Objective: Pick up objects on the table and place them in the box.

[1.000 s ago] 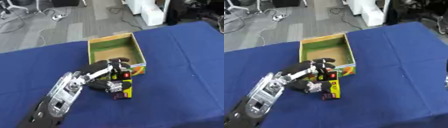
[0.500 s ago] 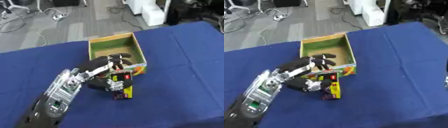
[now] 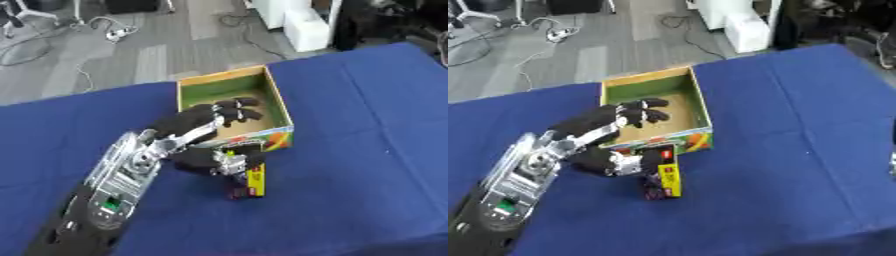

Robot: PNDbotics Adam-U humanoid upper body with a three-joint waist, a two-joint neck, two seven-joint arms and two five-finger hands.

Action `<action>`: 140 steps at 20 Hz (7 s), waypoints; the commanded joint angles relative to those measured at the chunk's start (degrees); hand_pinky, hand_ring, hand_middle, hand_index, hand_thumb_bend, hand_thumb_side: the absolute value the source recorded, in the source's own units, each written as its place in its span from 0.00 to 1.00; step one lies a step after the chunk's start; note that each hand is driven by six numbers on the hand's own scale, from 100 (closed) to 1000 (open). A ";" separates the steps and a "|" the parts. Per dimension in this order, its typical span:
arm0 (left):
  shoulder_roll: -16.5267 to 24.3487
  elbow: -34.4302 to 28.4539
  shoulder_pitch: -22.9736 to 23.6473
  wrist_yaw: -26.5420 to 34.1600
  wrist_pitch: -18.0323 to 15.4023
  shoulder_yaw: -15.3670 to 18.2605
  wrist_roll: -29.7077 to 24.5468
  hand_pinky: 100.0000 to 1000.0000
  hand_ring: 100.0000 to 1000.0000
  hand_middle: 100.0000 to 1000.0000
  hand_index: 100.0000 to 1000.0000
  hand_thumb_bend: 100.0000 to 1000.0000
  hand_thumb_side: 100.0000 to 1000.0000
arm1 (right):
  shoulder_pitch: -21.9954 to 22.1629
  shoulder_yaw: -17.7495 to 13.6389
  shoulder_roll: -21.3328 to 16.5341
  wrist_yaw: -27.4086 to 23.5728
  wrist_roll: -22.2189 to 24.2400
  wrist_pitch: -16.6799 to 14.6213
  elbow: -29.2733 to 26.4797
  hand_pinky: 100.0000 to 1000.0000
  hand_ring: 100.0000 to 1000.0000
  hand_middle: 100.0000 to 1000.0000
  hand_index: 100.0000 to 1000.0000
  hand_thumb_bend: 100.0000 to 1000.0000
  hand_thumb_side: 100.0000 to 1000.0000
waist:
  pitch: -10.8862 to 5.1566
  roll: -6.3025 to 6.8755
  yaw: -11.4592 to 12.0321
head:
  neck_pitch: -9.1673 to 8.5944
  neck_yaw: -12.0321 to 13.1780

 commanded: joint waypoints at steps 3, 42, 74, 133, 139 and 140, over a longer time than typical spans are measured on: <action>-0.45 3.41 -2.01 -0.99 0.23 0.50 -2.51 0.78 0.84 1.00 0.98 0.48 0.93 | -0.21 -0.61 -1.47 0.17 0.22 0.31 -0.75 0.21 0.38 0.47 0.64 0.00 1.00 | -0.44 -0.25 0.02 | -0.19 -0.06; -4.98 24.96 -6.65 -13.12 -7.26 4.27 29.70 0.00 0.00 0.26 0.37 0.46 0.22 | -0.11 -0.94 -1.29 -0.14 -0.97 2.33 -0.75 0.20 0.37 0.46 0.62 0.00 1.00 | -0.47 -0.32 -0.19 | 0.14 -0.13; -3.26 16.91 -14.05 -2.90 -0.18 8.17 38.21 0.00 0.00 0.22 0.20 0.55 0.13 | 0.32 -1.13 -1.25 0.02 -1.37 3.35 -0.75 0.20 0.38 0.46 0.63 0.00 1.00 | -0.82 -0.48 0.00 | -2.33 3.03; -7.50 -17.62 2.65 5.57 -7.72 6.82 46.35 0.44 0.50 0.69 0.78 0.64 0.49 | 2.61 -1.85 0.01 -2.02 3.98 -1.57 -0.75 0.21 0.37 0.46 0.62 0.00 1.00 | -0.09 -2.22 3.37 | -19.72 5.15; -7.36 -17.62 2.76 5.91 -7.40 6.63 45.73 0.44 0.50 0.69 0.78 0.64 0.50 | 2.41 -1.96 -0.12 -2.36 3.93 -2.13 -0.75 0.21 0.36 0.45 0.62 0.00 1.00 | -0.19 -2.22 3.18 | -20.51 3.98; -7.31 -17.62 2.80 5.92 -7.42 6.59 45.63 0.44 0.50 0.69 0.78 0.64 0.50 | 2.40 -1.99 -0.12 -2.44 3.88 -2.22 -0.75 0.21 0.36 0.45 0.62 0.00 1.00 | -0.18 -2.23 3.16 | -20.65 3.46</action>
